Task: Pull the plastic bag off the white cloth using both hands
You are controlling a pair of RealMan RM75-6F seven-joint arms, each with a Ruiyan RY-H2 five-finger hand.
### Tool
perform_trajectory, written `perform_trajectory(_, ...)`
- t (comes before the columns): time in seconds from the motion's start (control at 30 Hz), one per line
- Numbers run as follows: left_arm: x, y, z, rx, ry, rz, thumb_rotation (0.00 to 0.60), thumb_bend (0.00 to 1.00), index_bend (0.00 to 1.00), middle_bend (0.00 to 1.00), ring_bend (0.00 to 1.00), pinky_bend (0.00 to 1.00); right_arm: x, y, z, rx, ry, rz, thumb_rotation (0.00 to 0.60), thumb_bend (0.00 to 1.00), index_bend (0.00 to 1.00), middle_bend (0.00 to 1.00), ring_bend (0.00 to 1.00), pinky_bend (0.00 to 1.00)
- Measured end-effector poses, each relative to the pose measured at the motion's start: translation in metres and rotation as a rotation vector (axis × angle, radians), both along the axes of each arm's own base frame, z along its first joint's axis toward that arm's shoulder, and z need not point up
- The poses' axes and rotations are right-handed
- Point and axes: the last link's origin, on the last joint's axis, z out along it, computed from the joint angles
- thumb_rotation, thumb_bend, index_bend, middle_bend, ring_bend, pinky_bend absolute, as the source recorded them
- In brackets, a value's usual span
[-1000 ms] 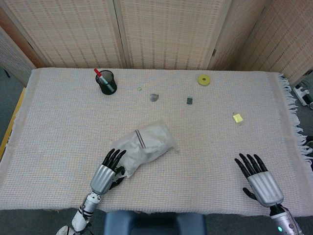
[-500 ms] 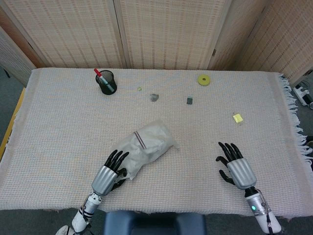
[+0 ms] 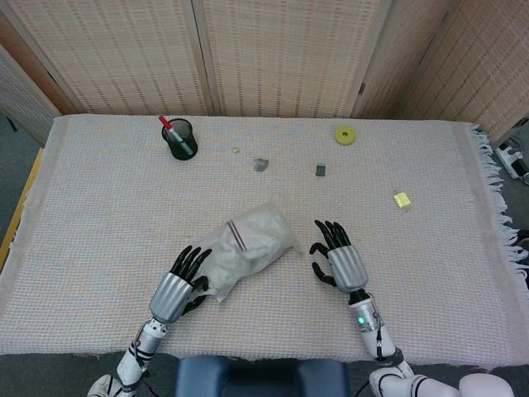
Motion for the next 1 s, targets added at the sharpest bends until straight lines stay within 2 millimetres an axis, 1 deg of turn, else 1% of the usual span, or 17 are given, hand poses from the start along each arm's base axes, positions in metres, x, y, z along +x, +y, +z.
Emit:
perform_trajectory(0.1, 0.0, 0.001, 0.001, -0.001, -0.003, 0.001, 0.6, 0.61, 0.73, 0.11, 0.0, 0.09, 0.006, -0.008, -0.007, -0.004, -0.009, -0.016, 0.6, 0.37, 0.43, 0.04, 0.0, 0.0)
perform_trajectory(0.3, 0.0, 0.004, 0.002, -0.006, -0.001, 0.005, 0.6, 0.61, 0.73, 0.11, 0.0, 0.09, 0.014, -0.016, -0.015, -0.003, -0.023, -0.029, 0.6, 0.37, 0.41, 0.03, 0.0, 0.0)
perform_trajectory(0.63, -0.001, 0.01, 0.005, -0.001, 0.004, 0.012, 0.6, 0.6, 0.73, 0.11, 0.0, 0.09, 0.031, -0.025, -0.031, 0.013, -0.06, -0.034, 0.6, 0.37, 0.41, 0.03, 0.0, 0.0)
perform_trajectory(0.73, 0.0, 0.011, 0.006, 0.001, 0.001, 0.009, 0.6, 0.6, 0.73, 0.11, 0.0, 0.09, 0.036, -0.026, -0.035, 0.007, -0.067, -0.031, 0.6, 0.37, 0.46, 0.04, 0.0, 0.0)
perform_trajectory(0.83, 0.001, 0.012, 0.008, 0.002, -0.005, 0.006, 0.6, 0.6, 0.73, 0.11, 0.0, 0.09, 0.038, -0.027, -0.036, -0.012, -0.071, -0.032, 0.6, 0.38, 0.54, 0.07, 0.0, 0.0)
perform_trajectory(0.9, 0.001, 0.012, 0.009, 0.003, -0.007, 0.004, 0.6, 0.6, 0.73, 0.11, 0.0, 0.09, 0.039, -0.029, -0.037, -0.024, -0.076, -0.042, 0.6, 0.4, 0.58, 0.08, 0.0, 0.0)
perform_trajectory(1.0, 0.002, 0.012, 0.011, 0.006, -0.011, 0.0, 0.6, 0.6, 0.73, 0.11, 0.0, 0.09, 0.041, -0.032, -0.039, -0.036, -0.079, -0.056, 0.6, 0.44, 0.62, 0.1, 0.0, 0.0)
